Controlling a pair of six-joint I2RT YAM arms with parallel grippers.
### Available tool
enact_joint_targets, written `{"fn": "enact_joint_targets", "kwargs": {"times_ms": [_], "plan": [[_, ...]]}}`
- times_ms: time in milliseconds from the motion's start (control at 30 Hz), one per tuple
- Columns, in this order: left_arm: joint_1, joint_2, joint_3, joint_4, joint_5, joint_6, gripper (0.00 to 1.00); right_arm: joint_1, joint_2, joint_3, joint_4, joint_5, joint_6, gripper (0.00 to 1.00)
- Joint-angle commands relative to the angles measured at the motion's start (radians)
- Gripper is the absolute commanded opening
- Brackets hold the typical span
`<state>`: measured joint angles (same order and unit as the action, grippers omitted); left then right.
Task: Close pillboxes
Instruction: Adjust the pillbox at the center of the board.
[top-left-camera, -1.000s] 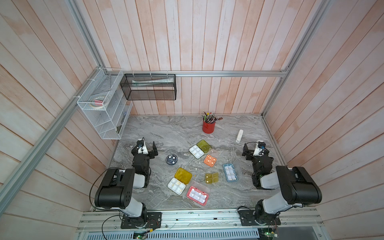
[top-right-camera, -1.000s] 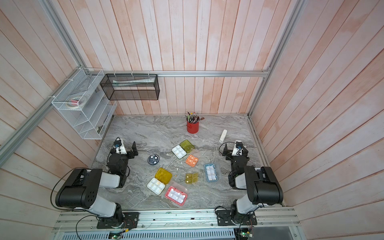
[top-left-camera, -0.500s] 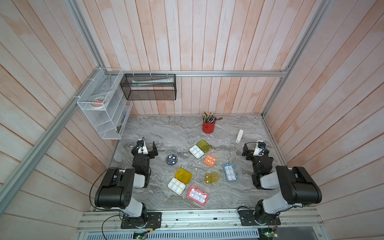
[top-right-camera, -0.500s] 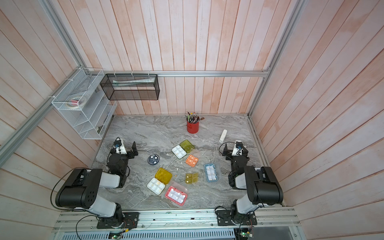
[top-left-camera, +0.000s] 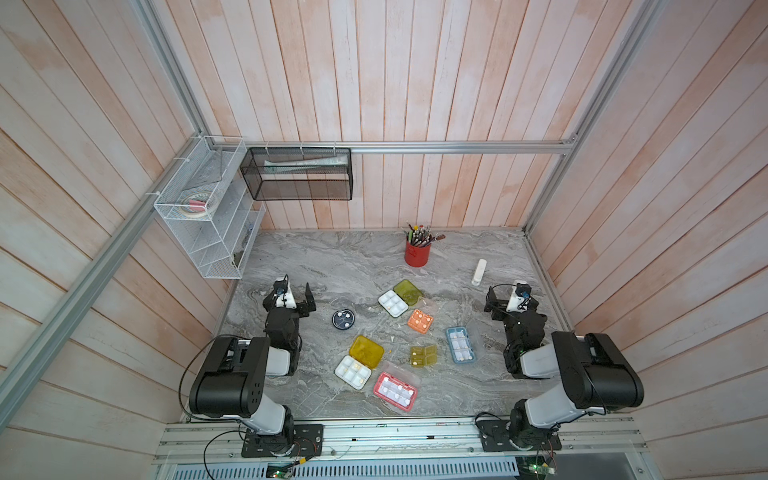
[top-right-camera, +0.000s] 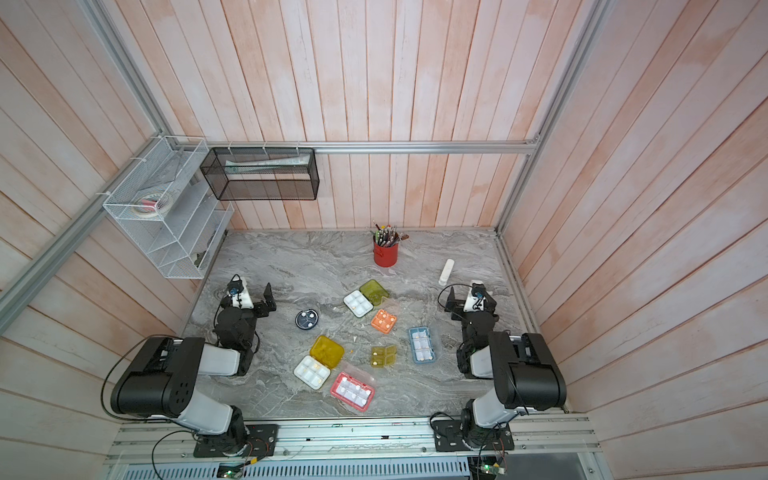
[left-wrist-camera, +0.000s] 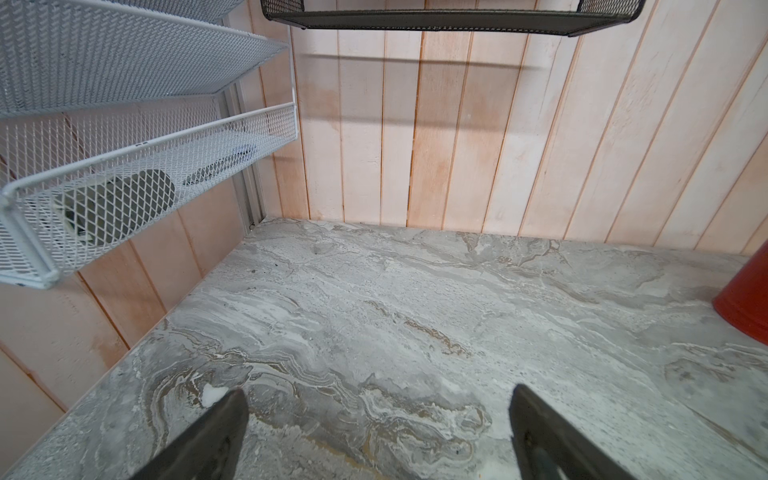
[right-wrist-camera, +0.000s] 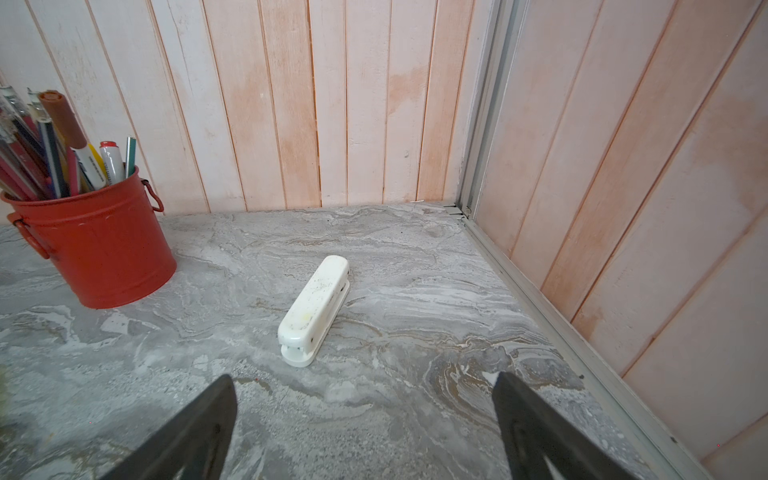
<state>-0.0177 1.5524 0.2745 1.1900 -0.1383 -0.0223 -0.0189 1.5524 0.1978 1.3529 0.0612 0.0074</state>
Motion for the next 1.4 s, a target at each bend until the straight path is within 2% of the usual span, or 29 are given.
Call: {"fn": "enact_joint_targets", "kwargs": {"times_ms": [0, 1000, 1133, 1267, 1367], "plan": [[0.006, 0.012, -0.013, 0.011, 0.0, -0.002, 1.0, -0.004, 0.011, 0.014, -0.009, -0.007, 0.014, 0.98], [0.006, 0.007, -0.014, 0.018, -0.01, 0.001, 1.0, -0.003, 0.008, 0.012, -0.008, -0.004, 0.014, 0.98], [0.005, -0.063, 0.007, -0.083, -0.059, -0.024, 1.0, -0.004, -0.028, 0.014, -0.043, 0.154, 0.073, 0.98], [0.004, -0.105, 0.029, -0.16, -0.1, -0.032, 1.0, -0.005, -0.105, 0.061, -0.19, 0.185, 0.078, 0.98], [0.004, -0.151, 0.088, -0.326, -0.153, -0.064, 1.0, -0.004, -0.189, 0.103, -0.329, 0.272, 0.11, 0.98]]}}
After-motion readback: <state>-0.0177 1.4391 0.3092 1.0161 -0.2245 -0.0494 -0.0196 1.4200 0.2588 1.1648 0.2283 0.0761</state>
